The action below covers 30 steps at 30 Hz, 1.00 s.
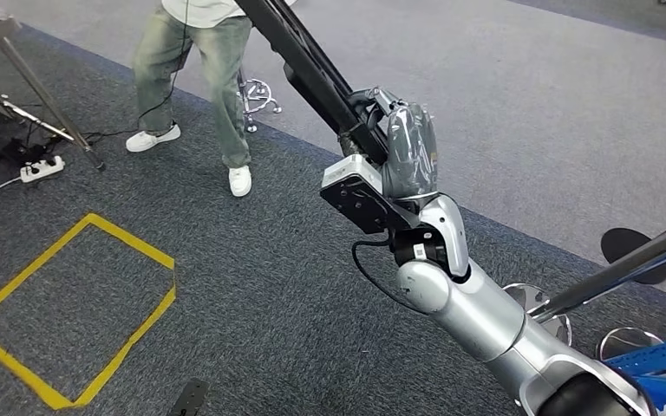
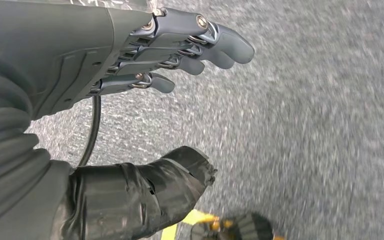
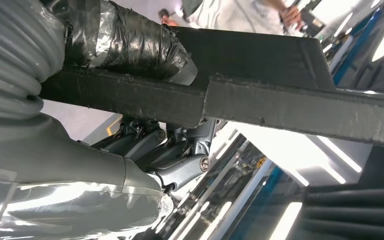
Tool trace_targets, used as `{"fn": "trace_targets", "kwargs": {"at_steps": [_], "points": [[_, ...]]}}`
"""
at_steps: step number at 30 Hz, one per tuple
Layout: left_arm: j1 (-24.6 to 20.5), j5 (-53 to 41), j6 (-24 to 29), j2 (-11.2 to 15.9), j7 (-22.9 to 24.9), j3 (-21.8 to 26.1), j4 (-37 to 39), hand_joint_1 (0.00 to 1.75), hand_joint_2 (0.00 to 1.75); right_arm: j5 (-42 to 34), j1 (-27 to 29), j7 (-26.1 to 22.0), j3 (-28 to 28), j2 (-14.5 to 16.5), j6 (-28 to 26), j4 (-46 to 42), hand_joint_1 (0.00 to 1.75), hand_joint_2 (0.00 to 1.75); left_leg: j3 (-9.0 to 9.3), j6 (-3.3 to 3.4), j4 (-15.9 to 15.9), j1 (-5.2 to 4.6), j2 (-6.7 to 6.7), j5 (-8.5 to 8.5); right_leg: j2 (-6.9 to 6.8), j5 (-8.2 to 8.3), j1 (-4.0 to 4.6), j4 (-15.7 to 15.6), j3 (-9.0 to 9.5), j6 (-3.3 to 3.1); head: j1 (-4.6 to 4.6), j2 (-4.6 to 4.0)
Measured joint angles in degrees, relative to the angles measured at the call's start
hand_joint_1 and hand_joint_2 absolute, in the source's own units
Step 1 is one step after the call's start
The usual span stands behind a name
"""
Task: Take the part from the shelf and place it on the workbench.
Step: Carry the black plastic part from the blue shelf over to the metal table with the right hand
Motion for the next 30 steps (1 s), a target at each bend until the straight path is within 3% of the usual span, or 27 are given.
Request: {"fn": "trace_targets", "kwargs": {"at_steps": [1, 2, 4, 6, 8, 10, 12, 14, 16, 17, 18, 20, 22, 23, 25, 26, 28, 30], "points": [[-0.06, -0.03, 0.0, 0.01, 0.0, 0.0, 0.0, 0.0, 1.75, -0.02, 0.06, -0.01, 0.0, -0.03, 0.02, 0.01, 1.75, 1.75, 0.01, 0.07, 0.05, -0.07, -0.67, -0.04, 0.3, -0.67, 0.04, 2.86, -1.65, 0.0, 0.05, 0.0], [-0.08, -0.08, 0.0, 0.01, 0.0, -0.01, 0.0, 0.0, 1.75, -0.04, 0.13, 0.0, 0.0, -0.07, 0.06, 0.01, 1.75, 1.75, 0.04, 0.11, 0.14, -0.12, -1.39, -0.1, 0.48, -0.25, 0.06, 3.88, -2.5, -0.03, 0.07, 0.0], [-0.07, -0.16, 0.0, -0.02, 0.01, -0.02, 0.0, 0.0, 1.75, -0.07, 0.14, -0.01, 0.0, -0.12, 0.19, 0.02, 1.75, 1.75, 0.09, 0.03, 0.49, -0.16, -2.85, -0.28, 1.11, 3.53, 0.03, -0.51, -1.15, -0.27, 0.08, 0.0], [-0.13, -0.09, 0.01, -0.17, 0.01, -0.02, 0.0, 0.0, 1.75, -0.08, 0.07, -0.02, 0.0, -0.15, 0.32, -0.01, 1.75, 1.75, -0.19, -0.3, 1.11, -0.14, -4.2, -0.58, 3.51, 6.8, -0.23, -7.65, 1.73, -0.72, 0.08, 0.0], [-0.18, 0.08, 0.05, -0.28, -0.02, -0.02, 0.0, 0.0, 1.75, -0.17, 0.04, -0.01, 0.0, -0.17, 0.64, -0.08, 1.75, 1.75, -0.83, -0.96, 1.43, 0.03, -5.36, -0.57, 5.0, 7.3, -0.27, -10.93, 3.17, -0.95, 0.1, 0.0], [-0.01, 0.21, 0.15, -0.2, -0.09, -0.02, 0.01, 0.0, 1.75, -0.32, -0.02, 0.09, 0.0, -0.19, 1.25, -0.15, 1.75, 1.75, -1.18, -1.76, 1.22, 0.25, -6.26, -0.29, 4.08, 7.31, -0.17, -11.45, 3.5, -1.17, 0.15, 0.0], [0.18, 0.27, 0.26, -0.14, -0.26, -0.02, 0.01, 0.0, 1.75, -0.42, -0.18, 0.27, 0.0, -0.19, 1.81, -0.19, 1.75, 1.75, -1.79, -2.47, 2.39, 0.07, -4.12, -1.0, 2.86, 7.55, -0.42, -12.12, 4.04, -1.71, -0.12, 0.0], [0.05, 0.27, 0.3, -0.19, -0.37, -0.02, 0.0, 0.0, 1.75, -0.45, -0.38, 0.38, 0.0, -0.18, 2.03, -0.26, 1.75, 1.75, -4.49, -3.07, 7.86, 0.04, -0.58, -3.65, 1.42, 7.57, -0.43, -12.49, 4.5, -2.22, -0.52, 0.0], [-0.1, 0.27, 0.28, -0.22, -0.35, -0.02, 0.0, 0.0, 1.75, -0.45, -0.44, 0.4, 0.0, -0.18, 2.01, -0.29, 1.75, 1.75, -8.19, -3.48, 14.82, 0.33, 0.61, -6.14, -0.08, 7.36, -0.28, -12.43, 4.6, -2.45, -0.67, 0.0], [-0.07, 0.27, 0.28, -0.23, -0.32, -0.02, 0.0, 0.0, 1.75, -0.44, -0.41, 0.41, 0.0, -0.18, 1.99, -0.29, 1.75, 1.75, -9.08, -3.59, 16.3, 0.42, 0.75, -6.17, -0.78, 7.22, -0.26, -12.36, 4.64, -2.46, -0.71, 0.0], [-0.02, 0.27, 0.28, -0.21, -0.3, -0.02, 0.0, 0.0, 1.75, -0.44, -0.39, 0.43, 0.0, -0.18, 1.98, -0.29, 1.75, 1.75, -8.85, -3.64, 15.62, 0.47, 0.88, -5.22, -1.44, 7.06, -0.27, -12.3, 4.71, -2.4, -0.7, 0.0], [0.02, 0.23, 0.28, -0.16, -0.26, -0.02, 0.0, 0.0, 1.75, -0.45, -0.41, 0.46, 0.0, -0.18, 1.95, -0.3, 1.75, 1.75, -5.32, -3.47, 8.75, 0.42, 2.17, -1.73, -2.66, 6.63, -0.24, -12.21, 5.11, -2.13, -0.71, 0.0], [-0.15, 0.17, 0.28, -0.14, -0.26, -0.02, 0.0, 0.0, 1.75, -0.44, -0.52, 0.46, 0.0, -0.19, 1.92, -0.31, 1.75, 1.75, -1.96, -2.75, 2.55, -0.15, 4.13, 0.09, -3.67, 6.18, 0.15, -12.19, 5.51, -1.61, -0.69, 0.0], [-0.22, 0.14, 0.28, -0.15, -0.26, -0.02, 0.0, 0.0, 1.75, -0.43, -0.58, 0.45, 0.0, -0.19, 1.91, -0.32, 1.75, 1.75, -1.38, -2.31, 1.34, -0.42, 4.62, 0.11, -4.12, 6.02, 0.39, -12.24, 5.65, -1.36, -0.62, 0.0], [-0.19, 0.11, 0.28, -0.14, -0.25, -0.02, 0.0, 0.0, 1.75, -0.4, -0.64, 0.45, 0.0, -0.18, 1.89, -0.34, 1.75, 1.75, -1.34, -1.46, 1.11, -0.57, 3.62, -0.03, -5.05, 5.77, 0.62, -12.53, 6.04, -0.89, -0.42, 0.0], [-0.09, 0.11, 0.28, -0.15, -0.23, -0.02, 0.0, 0.0, 1.75, -0.4, -0.66, 0.46, 0.0, -0.19, 1.89, -0.38, 1.75, 1.75, -1.19, -1.15, 0.89, -0.47, 3.03, 0.02, -4.78, 5.44, 0.55, -12.37, 6.18, -0.62, -0.32, 0.0], [-0.05, 0.1, 0.28, -0.16, -0.22, -0.02, 0.0, 0.0, 1.75, -0.37, -0.72, 0.45, 0.0, -0.21, 1.86, -0.51, 1.75, 1.75, -0.79, -0.41, 0.45, -0.21, 1.93, 0.14, -2.57, 3.38, 0.2, -9.38, 5.13, -0.33, -0.09, 0.0], [-0.17, 0.09, 0.28, -0.16, -0.21, -0.02, 0.0, 0.0, 1.75, -0.33, -0.65, 0.42, 0.0, -0.26, 1.85, -0.61, 1.75, 1.75, -0.67, 0.08, 0.38, -0.15, 0.79, 0.1, -0.21, 0.06, 0.03, -1.98, 1.53, -0.36, 0.13, 0.0]]}}
